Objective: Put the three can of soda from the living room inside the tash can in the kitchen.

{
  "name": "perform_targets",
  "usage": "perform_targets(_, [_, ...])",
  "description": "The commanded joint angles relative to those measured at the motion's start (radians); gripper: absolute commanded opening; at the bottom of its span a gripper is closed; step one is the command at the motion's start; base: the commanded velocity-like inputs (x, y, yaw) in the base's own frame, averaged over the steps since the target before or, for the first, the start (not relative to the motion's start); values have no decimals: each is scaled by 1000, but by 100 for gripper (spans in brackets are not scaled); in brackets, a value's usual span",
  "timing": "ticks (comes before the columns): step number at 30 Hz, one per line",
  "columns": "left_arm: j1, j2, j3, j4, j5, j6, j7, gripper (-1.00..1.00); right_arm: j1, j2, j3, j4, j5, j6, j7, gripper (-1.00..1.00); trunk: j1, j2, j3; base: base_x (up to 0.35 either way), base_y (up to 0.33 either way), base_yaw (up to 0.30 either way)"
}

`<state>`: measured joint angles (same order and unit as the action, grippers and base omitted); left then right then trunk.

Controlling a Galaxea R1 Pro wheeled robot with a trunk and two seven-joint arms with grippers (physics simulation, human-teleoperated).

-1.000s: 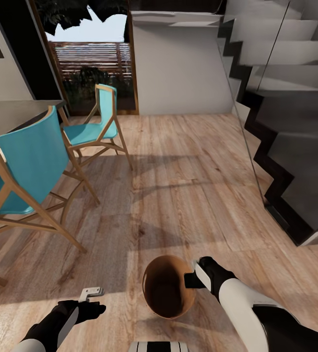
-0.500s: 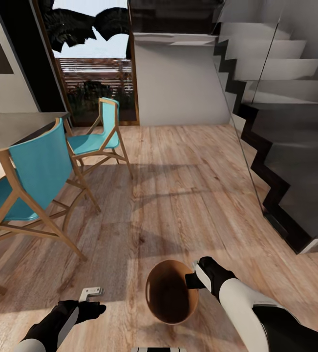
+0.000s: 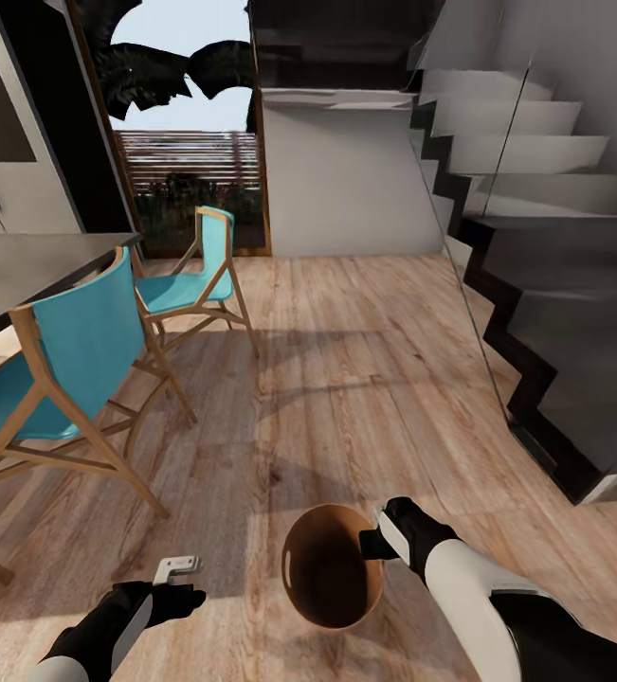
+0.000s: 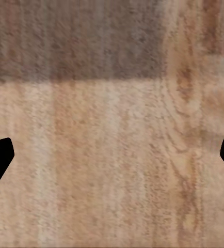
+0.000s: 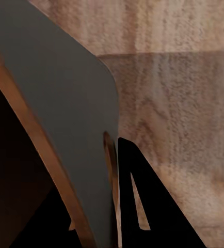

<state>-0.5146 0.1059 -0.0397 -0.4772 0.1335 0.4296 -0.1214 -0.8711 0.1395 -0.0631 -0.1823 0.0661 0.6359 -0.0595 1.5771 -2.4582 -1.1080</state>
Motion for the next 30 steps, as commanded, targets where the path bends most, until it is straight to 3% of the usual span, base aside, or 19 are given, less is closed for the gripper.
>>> perform_targets(1, [0, 0, 0, 0, 0, 0, 0, 100, 0, 0, -6, 0, -12, -1, 5, -100, -4, 7, 3, 0, 0, 0])
perform_targets(20, [1, 0, -2, 0, 0, -2, 0, 100, 0, -1, -6, -3, -8, -4, 4, -100, -77, 140, 63, 0, 0, 0])
perform_targets(30, [1, -1, -3, 3, -5, -22, 0, 100, 0, 0, 31, -5, -8, -5, 5, -100, -115, 210, 94, 0, 0, 0])
